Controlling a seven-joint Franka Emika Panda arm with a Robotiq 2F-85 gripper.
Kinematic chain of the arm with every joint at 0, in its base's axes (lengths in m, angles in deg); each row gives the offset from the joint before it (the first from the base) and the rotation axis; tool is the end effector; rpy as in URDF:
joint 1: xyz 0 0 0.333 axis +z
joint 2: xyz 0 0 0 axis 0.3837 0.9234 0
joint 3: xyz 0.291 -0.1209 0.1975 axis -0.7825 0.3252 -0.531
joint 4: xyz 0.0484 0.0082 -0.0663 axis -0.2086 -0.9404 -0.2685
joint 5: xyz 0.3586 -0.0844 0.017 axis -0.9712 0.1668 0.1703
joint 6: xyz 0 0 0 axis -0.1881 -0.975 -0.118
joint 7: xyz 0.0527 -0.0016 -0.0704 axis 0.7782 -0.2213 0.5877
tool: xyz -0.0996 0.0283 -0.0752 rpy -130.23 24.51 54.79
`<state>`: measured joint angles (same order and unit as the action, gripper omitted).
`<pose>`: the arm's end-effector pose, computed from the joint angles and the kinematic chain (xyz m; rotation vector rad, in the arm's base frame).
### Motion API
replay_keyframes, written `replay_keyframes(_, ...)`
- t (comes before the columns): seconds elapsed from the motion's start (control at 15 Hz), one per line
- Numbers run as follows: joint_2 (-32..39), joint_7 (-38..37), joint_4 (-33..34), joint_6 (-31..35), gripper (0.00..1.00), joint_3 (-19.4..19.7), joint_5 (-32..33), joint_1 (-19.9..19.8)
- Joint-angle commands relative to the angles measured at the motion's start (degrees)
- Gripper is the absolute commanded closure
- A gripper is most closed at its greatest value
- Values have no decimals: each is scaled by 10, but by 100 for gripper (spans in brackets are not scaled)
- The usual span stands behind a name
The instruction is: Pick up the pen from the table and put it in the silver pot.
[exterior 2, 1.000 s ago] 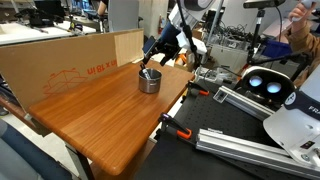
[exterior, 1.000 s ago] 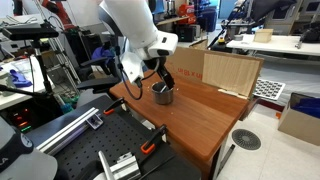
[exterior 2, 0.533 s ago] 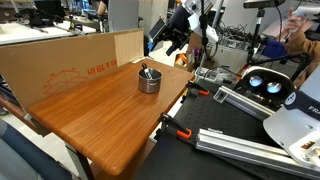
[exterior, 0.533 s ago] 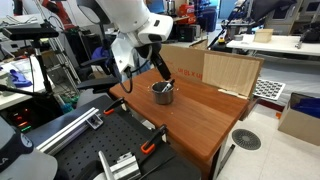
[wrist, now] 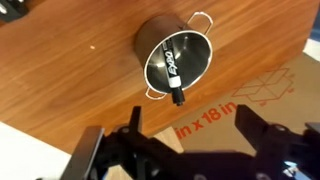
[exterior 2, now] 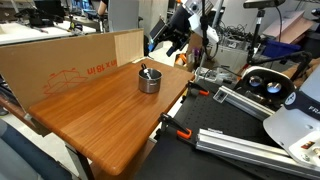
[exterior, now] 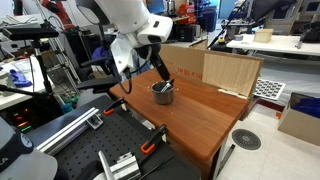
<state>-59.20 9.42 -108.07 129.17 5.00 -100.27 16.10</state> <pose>0.3948 -0.0293 0.3168 -2.7697 0.5593 -0.6712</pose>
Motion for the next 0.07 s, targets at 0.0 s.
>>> replay_keyframes(0.0,0,0,0,0,0,0,0,0)
